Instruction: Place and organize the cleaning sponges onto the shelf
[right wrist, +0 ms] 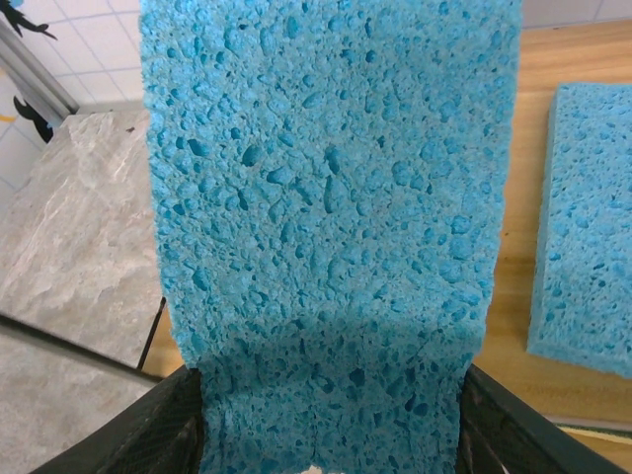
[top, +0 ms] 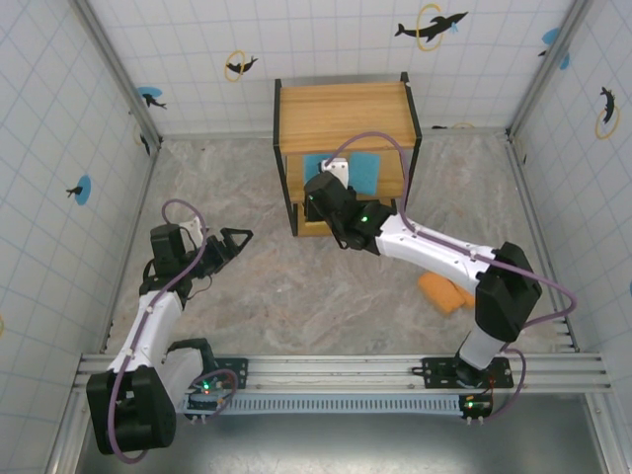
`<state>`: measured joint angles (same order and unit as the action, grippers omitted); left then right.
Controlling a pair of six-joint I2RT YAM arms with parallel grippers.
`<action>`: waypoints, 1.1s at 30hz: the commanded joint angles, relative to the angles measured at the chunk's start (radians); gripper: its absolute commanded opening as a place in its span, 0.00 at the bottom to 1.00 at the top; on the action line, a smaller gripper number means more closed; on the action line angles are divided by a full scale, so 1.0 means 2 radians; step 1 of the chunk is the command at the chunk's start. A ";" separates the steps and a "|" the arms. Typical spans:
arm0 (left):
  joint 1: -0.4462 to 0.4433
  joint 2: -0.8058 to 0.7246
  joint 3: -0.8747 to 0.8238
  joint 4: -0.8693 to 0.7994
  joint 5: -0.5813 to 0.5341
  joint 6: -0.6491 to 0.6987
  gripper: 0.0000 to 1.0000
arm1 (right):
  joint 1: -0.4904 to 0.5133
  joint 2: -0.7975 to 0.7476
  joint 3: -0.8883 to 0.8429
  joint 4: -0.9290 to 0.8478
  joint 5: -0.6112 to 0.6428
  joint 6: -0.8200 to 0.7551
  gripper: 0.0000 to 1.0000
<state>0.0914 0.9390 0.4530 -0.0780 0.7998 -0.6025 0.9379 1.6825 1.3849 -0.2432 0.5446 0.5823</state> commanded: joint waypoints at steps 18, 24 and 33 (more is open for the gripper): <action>-0.003 0.017 0.023 0.009 0.020 0.003 0.98 | -0.016 0.068 0.086 0.007 0.001 -0.014 0.64; -0.003 0.022 0.023 0.007 0.020 0.006 0.98 | -0.016 0.076 0.086 0.006 0.005 -0.014 0.64; -0.003 0.020 0.021 0.004 0.017 0.008 0.97 | -0.016 0.076 0.072 0.014 0.010 -0.012 0.65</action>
<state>0.0902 0.9794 0.4667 -0.0727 0.8207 -0.6022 0.9096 1.8153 1.5043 -0.2443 0.5362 0.5575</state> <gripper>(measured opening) 0.976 0.648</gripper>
